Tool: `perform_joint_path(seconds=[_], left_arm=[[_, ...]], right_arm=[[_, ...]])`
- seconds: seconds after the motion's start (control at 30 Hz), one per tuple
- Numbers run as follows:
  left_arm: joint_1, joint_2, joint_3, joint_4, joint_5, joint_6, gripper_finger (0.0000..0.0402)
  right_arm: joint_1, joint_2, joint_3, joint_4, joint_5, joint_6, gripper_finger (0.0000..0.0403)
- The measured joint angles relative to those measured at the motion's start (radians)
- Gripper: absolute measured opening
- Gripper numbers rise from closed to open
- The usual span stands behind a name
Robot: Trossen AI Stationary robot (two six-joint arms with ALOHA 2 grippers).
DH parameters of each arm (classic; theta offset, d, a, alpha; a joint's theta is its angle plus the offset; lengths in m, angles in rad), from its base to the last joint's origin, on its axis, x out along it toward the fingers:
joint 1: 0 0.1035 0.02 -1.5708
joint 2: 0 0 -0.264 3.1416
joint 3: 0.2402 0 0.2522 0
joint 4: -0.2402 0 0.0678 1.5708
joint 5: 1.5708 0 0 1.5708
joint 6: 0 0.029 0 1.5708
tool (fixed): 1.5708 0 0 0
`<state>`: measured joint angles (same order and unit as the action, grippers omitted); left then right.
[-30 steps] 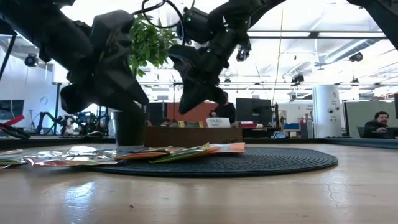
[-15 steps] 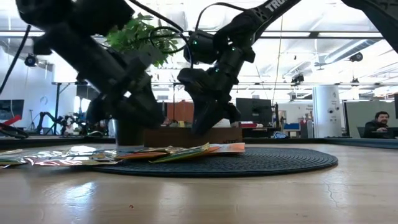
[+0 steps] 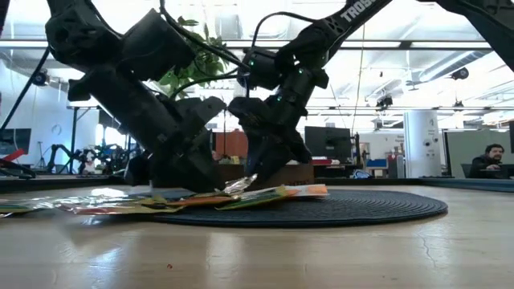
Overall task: Pick & Place Tea
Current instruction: Put the orange tea bag into the left slot of the wooden organizer
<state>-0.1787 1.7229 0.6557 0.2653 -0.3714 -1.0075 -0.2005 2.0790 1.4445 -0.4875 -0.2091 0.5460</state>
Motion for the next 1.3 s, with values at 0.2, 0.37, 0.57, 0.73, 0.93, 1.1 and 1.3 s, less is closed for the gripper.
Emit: perform_joint_path(seconds=[0.2, 0.37, 0.57, 0.73, 0.93, 1.1, 1.3], left_arm=[[0.001, 0.012, 0.000, -0.002, 0.007, -0.010, 0.0103], [0.010, 0.009, -0.001, -0.003, 0.020, 0.001, 0.0103], [0.028, 0.010, -0.002, 0.016, 0.032, 0.021, 0.0103], [0.034, 0.011, 0.002, 0.016, 0.033, 0.038, 0.0103], [0.034, -0.006, 0.005, 0.006, 0.030, 0.038, 0.0103], [0.033, -0.050, 0.001, -0.021, 0.021, 0.039, 0.0103], [0.006, -0.194, 0.018, -0.082, -0.077, 0.048, 0.0103]], right_arm=[[-0.013, 0.007, -0.002, 0.006, -0.003, -0.001, 0.0139], [-0.024, 0.008, -0.002, 0.027, -0.119, -0.014, 0.0134], [-0.015, 0.021, -0.002, 0.065, -0.163, 0.000, 0.0118], [-0.014, 0.039, -0.001, 0.074, -0.176, 0.000, 0.0094], [-0.015, 0.039, 0.002, 0.073, -0.158, -0.027, 0.0032], [-0.014, 0.039, 0.005, 0.074, -0.148, -0.039, 0.0010], [-0.009, -0.013, 0.030, 0.073, -0.094, -0.139, 0.0008]])
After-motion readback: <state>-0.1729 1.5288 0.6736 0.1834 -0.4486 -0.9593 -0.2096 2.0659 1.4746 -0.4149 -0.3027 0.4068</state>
